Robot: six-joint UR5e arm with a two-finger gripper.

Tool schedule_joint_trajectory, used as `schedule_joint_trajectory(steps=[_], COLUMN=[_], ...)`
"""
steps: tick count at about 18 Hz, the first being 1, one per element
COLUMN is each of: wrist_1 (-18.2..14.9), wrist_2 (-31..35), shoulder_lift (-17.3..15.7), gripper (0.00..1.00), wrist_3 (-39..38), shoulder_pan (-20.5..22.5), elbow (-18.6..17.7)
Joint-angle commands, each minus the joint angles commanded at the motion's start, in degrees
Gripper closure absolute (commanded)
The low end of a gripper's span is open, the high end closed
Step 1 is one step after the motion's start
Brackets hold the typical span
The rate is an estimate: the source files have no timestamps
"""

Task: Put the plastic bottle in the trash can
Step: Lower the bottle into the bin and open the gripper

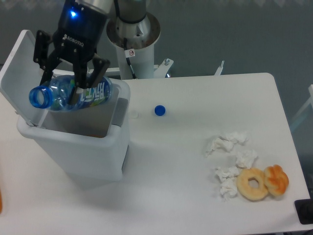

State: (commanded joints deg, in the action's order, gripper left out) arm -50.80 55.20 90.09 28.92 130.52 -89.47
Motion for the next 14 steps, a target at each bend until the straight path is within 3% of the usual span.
schedule_joint_trajectory(steps=[7,9,11,12,14], wrist_1=[1.1,1.1,1.1,1.1,1.1], wrist_2=[0.1,0.1,0.1,0.1,0.1], shoulder_lift=[1.8,1.9,1.9,1.9,2.1], gripper=[0.65,0.59,0.46,0.32,0.25], wrist_3=[0.0,0.0,0.2,0.3,0.3], shoulder_pan=[-1.9,-2.1,-2.1,-2.5,-2.9], elbow=[-0.1,-0.1,-0.2,-0.2,-0.2])
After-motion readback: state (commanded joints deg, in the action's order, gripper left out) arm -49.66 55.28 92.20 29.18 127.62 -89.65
